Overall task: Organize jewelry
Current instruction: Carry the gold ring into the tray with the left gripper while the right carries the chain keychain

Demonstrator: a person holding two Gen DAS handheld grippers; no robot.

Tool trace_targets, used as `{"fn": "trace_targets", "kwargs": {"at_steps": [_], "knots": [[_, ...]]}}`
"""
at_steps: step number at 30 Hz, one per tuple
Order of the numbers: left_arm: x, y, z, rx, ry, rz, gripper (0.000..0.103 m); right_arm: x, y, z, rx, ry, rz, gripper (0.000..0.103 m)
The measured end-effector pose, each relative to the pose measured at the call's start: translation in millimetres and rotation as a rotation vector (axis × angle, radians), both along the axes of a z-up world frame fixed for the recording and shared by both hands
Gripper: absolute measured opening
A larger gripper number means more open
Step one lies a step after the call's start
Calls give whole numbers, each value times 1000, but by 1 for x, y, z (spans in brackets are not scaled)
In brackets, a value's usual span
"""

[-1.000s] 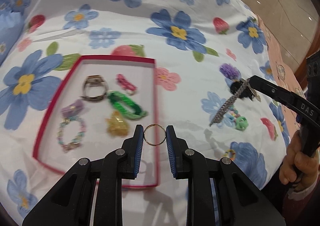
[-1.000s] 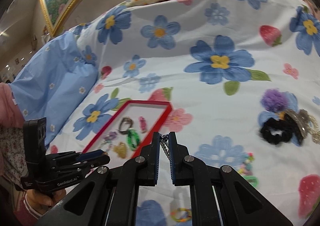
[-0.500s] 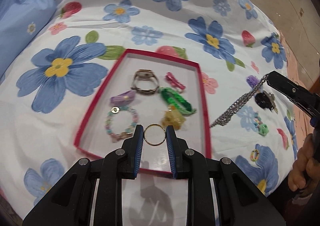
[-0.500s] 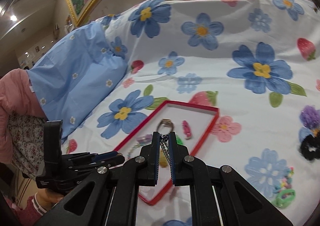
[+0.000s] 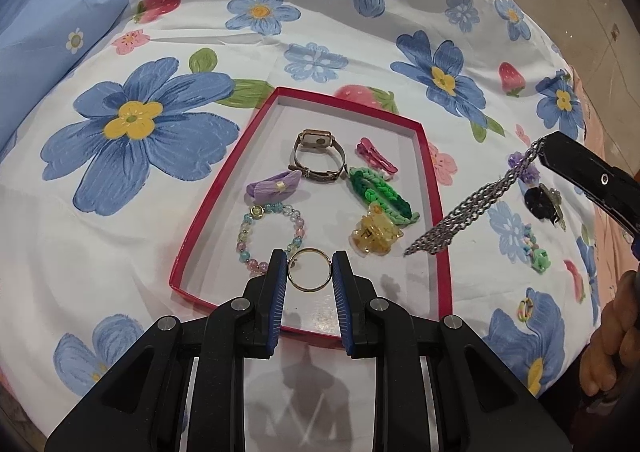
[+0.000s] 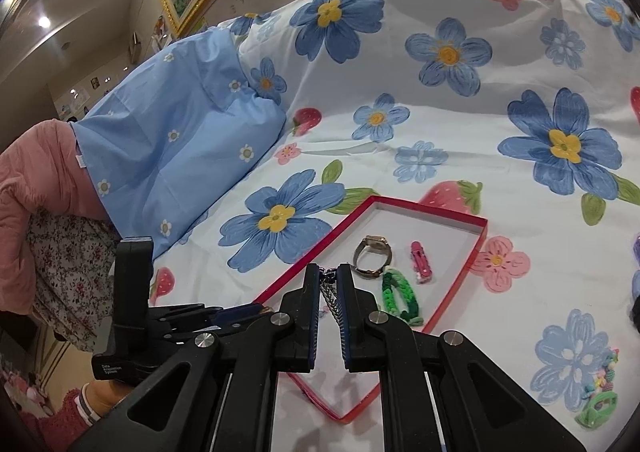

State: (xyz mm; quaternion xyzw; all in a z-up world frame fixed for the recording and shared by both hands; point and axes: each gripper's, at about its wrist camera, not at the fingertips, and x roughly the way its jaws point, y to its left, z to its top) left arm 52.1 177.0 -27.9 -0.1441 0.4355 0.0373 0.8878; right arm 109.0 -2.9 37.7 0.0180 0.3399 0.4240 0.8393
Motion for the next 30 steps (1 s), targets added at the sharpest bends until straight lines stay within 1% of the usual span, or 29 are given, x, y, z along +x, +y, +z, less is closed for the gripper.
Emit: {"fn": "trace_targets", "kwargs": {"at_steps": [4, 8, 14, 20, 30], "knots": [[6, -1, -10, -3, 25, -15, 21, 1, 7, -14, -17, 29, 12, 8], [14, -1, -22, 3, 57, -25, 21, 5, 12, -36, -44, 74, 14, 8], [25, -2, -37, 1, 92, -39, 21, 13, 12, -64, -81, 130, 6, 7], [33, -6, -52, 2, 126, -62, 21, 18, 14, -86, -131, 166, 6, 7], [39, -7, -58, 21, 146, -69, 21, 25, 24, -114, -207, 219, 29, 7]]}}
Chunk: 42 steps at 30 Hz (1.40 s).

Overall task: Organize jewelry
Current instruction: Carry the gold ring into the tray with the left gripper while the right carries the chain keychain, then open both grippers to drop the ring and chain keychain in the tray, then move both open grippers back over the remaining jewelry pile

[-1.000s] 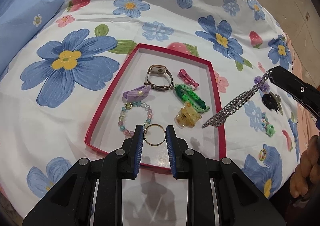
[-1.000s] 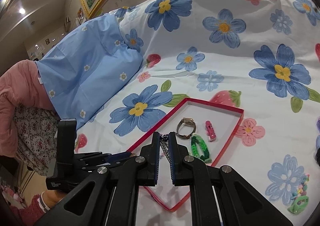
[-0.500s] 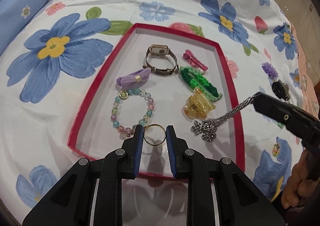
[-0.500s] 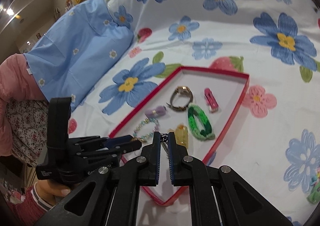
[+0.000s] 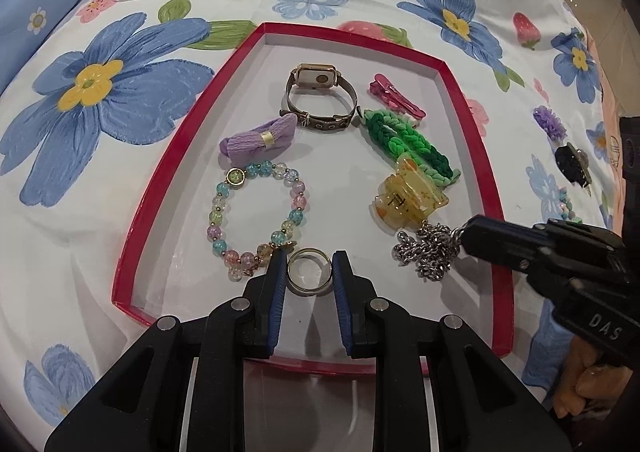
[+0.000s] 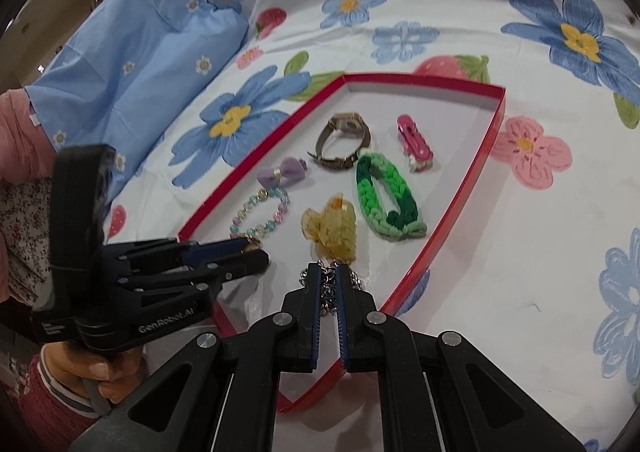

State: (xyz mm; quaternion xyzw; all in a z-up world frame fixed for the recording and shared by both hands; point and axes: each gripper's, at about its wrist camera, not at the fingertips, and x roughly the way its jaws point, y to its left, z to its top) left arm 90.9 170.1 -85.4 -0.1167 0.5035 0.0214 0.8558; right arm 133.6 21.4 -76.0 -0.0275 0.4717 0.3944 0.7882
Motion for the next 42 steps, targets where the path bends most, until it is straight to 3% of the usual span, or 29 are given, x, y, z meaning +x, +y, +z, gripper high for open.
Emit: {"fn": "trace_targets", "kwargs": {"at_steps": [11, 22, 30, 32, 34, 38, 42], "knots": [[3, -3, -1, 23, 8, -9, 21, 1, 11, -7, -61, 15, 34, 7], [5, -3, 0, 31, 13, 0, 23, 4, 9, -8, -13, 51, 26, 12], [0, -2, 3, 21, 7, 30, 26, 1, -9, 8, 44, 30, -9, 17], [-2, -3, 6, 15, -1, 33, 32, 0, -17, 14, 63, 24, -24, 28], [-5, -5, 11, 13, -14, 38, 38, -2, -25, 20, 81, 15, -39, 33], [-14, -11, 23, -6, -54, 51, 60, -7, -46, 30, 110, -2, -78, 41], [-22, -20, 33, -24, -78, 50, 62, -11, -77, 42, 136, -25, -143, 46]]}}
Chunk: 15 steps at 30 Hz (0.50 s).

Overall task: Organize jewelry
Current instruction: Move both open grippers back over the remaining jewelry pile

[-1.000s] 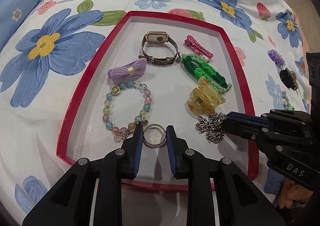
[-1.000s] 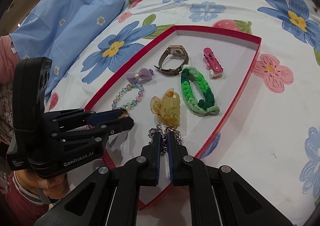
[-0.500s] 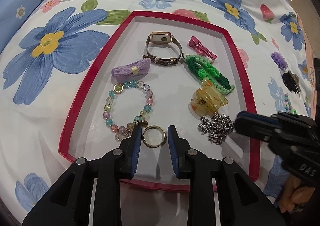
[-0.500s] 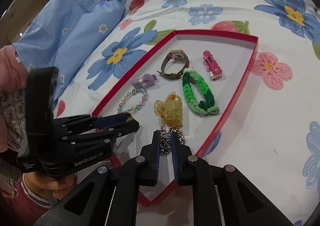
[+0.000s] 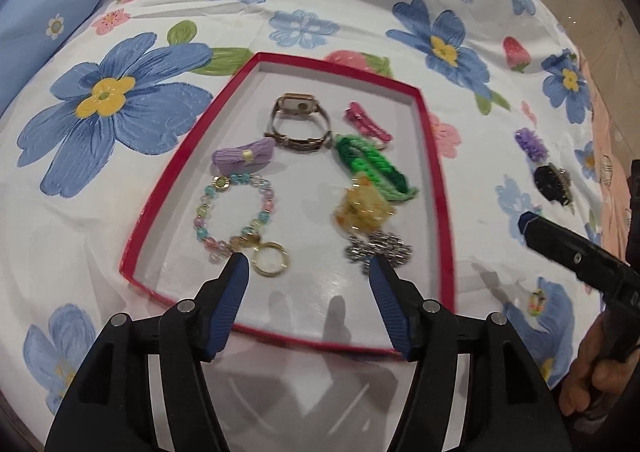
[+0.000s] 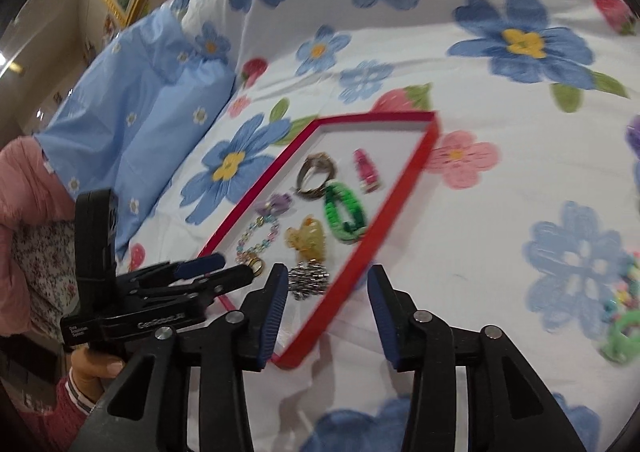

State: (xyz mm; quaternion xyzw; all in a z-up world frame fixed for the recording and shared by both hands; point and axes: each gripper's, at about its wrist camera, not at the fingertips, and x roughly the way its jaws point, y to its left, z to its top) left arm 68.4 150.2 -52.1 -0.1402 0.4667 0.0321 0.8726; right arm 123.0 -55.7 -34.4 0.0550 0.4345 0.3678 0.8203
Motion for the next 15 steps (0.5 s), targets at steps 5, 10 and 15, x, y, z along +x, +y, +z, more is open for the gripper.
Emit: {"fn": "trace_targets", "kwargs": {"at_steps": [5, 10, 15], "knots": [[-7, -17, 14, -14, -28, -17, 65, -4, -41, 13, 20, -24, -85, 50], [-9, -37, 29, -33, -59, -55, 69, -8, -87, 21, 25, -42, -181, 51], [-8, -61, 37, -39, -73, -107, 71, -12, -133, 22, 23, -46, -278, 52]]}}
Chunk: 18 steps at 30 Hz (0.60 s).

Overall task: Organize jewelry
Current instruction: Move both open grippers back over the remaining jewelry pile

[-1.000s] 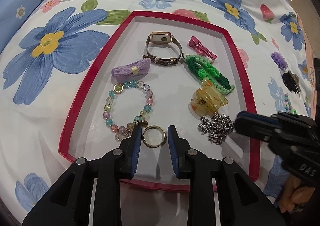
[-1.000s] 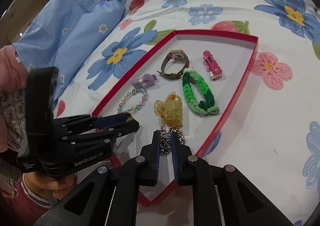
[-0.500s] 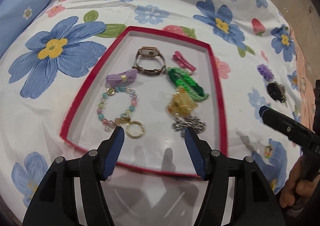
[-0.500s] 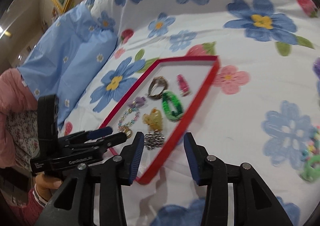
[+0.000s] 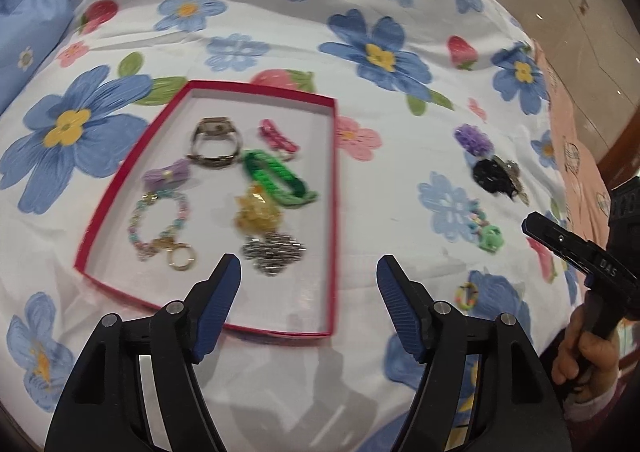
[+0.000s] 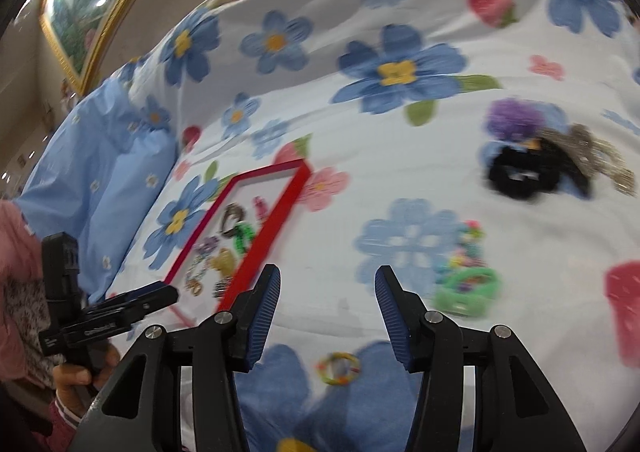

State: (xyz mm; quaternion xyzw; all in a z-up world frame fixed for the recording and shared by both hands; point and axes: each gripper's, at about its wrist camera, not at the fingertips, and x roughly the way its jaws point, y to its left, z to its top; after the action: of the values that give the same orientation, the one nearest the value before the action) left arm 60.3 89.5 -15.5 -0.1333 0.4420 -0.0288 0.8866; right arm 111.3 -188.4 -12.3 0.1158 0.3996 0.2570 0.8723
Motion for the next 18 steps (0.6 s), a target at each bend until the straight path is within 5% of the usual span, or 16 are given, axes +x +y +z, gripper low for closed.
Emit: {"fn": "trace_targets", "kwargs": {"at_steps": [8, 18], "knots": [[9, -44, -2, -2, 17, -93, 71, -10, -60, -11, 3, 26, -122, 53], [14, -99, -12, 11, 49, -210, 75, -6, -83, -28, -10, 54, -153, 53]]}}
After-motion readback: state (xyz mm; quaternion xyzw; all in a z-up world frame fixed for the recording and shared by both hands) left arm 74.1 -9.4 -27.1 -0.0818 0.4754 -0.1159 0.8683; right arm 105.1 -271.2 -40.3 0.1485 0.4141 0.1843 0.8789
